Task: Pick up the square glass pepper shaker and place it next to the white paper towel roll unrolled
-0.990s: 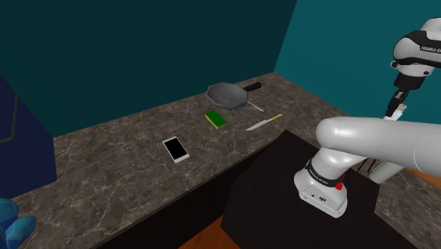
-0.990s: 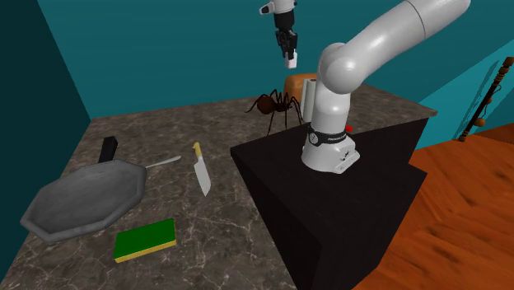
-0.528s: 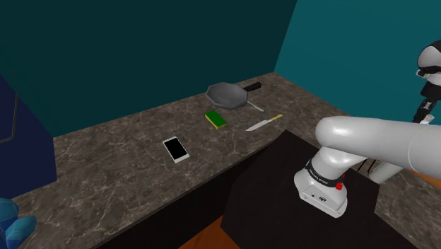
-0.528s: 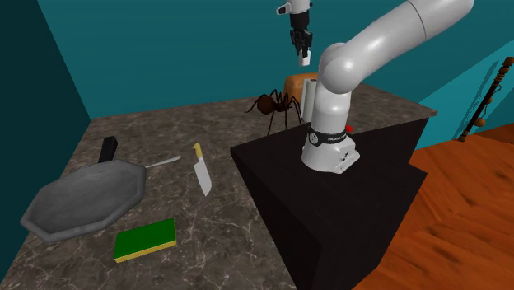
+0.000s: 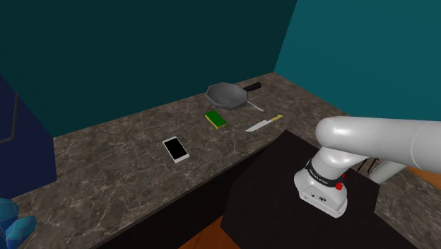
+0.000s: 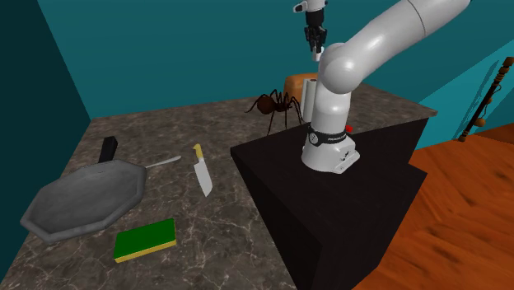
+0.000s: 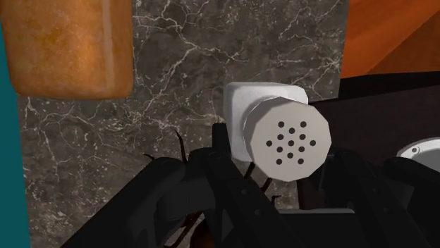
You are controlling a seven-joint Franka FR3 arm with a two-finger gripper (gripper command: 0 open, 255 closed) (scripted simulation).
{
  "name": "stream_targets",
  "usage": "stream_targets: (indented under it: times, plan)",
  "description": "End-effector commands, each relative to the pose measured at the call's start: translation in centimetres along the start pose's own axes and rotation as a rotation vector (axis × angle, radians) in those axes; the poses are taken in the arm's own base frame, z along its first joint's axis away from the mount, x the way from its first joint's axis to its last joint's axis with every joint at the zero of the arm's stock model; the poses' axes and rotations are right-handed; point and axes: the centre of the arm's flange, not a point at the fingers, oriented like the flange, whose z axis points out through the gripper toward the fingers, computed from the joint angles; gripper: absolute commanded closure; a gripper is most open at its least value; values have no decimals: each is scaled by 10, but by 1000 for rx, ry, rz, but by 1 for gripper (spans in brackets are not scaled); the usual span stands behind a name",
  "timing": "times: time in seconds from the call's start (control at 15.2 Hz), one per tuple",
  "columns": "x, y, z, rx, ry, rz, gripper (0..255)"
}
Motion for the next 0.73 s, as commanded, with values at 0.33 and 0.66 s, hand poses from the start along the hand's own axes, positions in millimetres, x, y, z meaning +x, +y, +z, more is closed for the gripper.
stream_targets:
  times: [0.33, 0.66]
  plan:
    - [-9, 3, 38, 0, -1, -1, 255]
    - [-4, 3, 64, 0, -1, -1, 255]
